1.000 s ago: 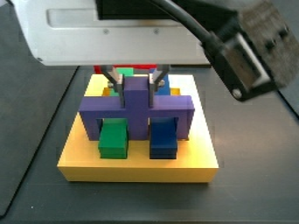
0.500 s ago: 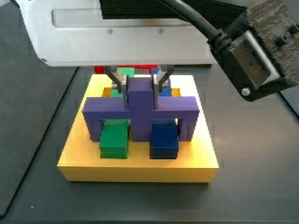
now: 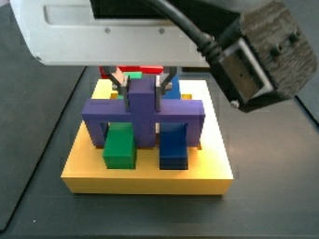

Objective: Pick up the purple object. Move up. Place the purple object on the fixture. Regrasp the purple object. Move to above the board. Insert the purple object.
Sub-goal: Insert the purple object.

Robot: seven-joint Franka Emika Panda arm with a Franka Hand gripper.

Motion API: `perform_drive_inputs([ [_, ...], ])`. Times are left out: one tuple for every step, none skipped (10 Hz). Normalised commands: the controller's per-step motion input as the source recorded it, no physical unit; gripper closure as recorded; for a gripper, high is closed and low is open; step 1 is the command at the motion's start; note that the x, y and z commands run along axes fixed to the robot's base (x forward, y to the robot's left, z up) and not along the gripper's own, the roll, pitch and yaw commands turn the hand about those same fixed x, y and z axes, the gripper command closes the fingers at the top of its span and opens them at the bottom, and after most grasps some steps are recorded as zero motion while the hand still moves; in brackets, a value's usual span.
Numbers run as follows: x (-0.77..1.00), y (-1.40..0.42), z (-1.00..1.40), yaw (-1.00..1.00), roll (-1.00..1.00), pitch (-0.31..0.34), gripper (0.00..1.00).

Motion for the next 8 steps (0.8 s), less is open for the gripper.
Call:
perform_drive_inputs([
  [0.0, -0.11, -0.14, 0.0, 0.27, 0.023, 1.0],
  [0.18, -0.17, -0.21, 0.0, 0.25, 0.063, 1.0],
  [0.28, -0.15, -0.24, 0.0, 0.26, 0.1, 1.0],
  [0.26, -0.12, -0.26, 0.0, 0.29, 0.11, 1.0],
  [0.34, -0.06, -0.27, 0.0, 0.34, 0.146, 1.0],
  [0.15, 0.0, -0.15, 0.0, 0.34, 0.141, 1.0],
  [0.0, 0.0, -0.03, 0.0, 0.27, 0.101, 1.0],
  [0.0, 0.0, -0.38, 0.0, 0.05, 0.0, 1.0],
])
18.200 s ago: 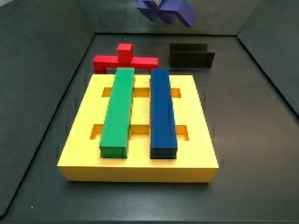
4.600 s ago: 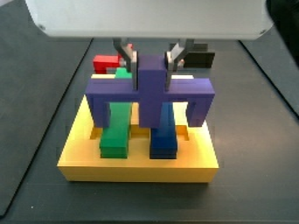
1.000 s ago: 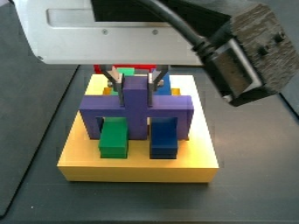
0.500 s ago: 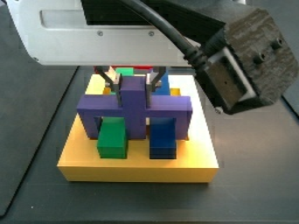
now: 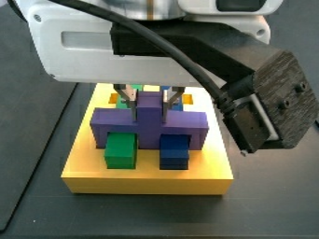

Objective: Pick up the purple object. Move up. Place the purple object on the fixture. Regrasp the purple object. Move to above the board. Insert the purple object.
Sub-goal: Insert the purple object.

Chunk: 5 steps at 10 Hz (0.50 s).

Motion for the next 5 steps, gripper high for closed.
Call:
perform_drive_inputs([
  [0.0, 0.0, -0.67, 0.0, -0.02, -0.039, 1.0],
  [0.01, 0.0, -0.63, 0.0, -0.05, -0.04, 1.0],
  [0.01, 0.01, -0.67, 0.0, -0.08, -0.063, 1.0],
  [0.0, 0.0, -0.54, 0.0, -0.04, -0.064, 1.0],
  [0.0, 0.0, 0.0, 0.0, 0.0, 0.0, 1.0],
])
